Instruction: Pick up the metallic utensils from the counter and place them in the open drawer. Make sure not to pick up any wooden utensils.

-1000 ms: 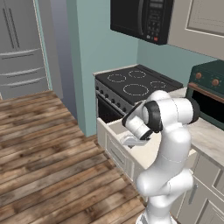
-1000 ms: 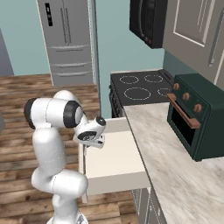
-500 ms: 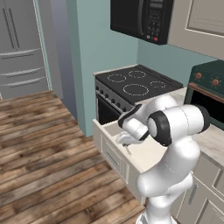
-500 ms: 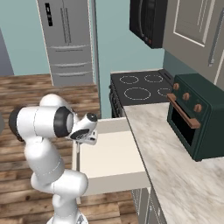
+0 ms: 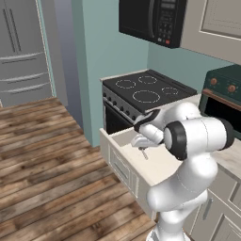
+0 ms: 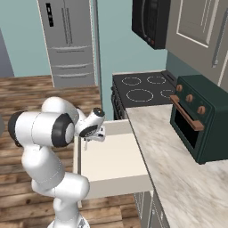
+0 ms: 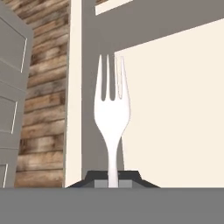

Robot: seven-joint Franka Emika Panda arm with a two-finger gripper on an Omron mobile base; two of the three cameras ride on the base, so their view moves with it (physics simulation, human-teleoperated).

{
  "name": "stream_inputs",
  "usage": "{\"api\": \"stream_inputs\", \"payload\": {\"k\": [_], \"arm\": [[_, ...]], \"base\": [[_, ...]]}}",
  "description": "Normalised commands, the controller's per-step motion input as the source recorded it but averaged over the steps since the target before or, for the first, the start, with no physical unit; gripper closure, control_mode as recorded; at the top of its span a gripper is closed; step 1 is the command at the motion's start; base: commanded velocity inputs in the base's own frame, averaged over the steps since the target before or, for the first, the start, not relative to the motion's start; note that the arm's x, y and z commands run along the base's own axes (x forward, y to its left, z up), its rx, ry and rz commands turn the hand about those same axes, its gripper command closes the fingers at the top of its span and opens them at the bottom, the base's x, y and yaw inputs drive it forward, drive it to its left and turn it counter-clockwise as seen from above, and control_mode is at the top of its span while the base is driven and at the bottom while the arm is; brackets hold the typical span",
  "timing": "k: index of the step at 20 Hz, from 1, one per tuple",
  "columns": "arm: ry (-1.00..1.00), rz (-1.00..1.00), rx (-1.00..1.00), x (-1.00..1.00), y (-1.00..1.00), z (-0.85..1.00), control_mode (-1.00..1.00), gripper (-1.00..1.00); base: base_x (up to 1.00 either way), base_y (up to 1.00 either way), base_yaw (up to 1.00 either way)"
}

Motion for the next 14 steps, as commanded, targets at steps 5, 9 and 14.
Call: {"api": "stream_inputs", "payload": {"k": [5, 9, 14], "arm": [[0.03, 0.02, -0.06, 0.06, -0.4, 0.01, -1.0, 1.0], [0.13, 0.01, -0.05, 0.18, -0.33, 0.0, -1.0, 1.0], [0.12, 0.0, -0.12, 0.18, -0.3, 0.0, -1.0, 1.0]], "base": [[0.0, 0.0, 0.0], [0.0, 0.0, 0.0], [0.0, 0.0, 0.0]]}}
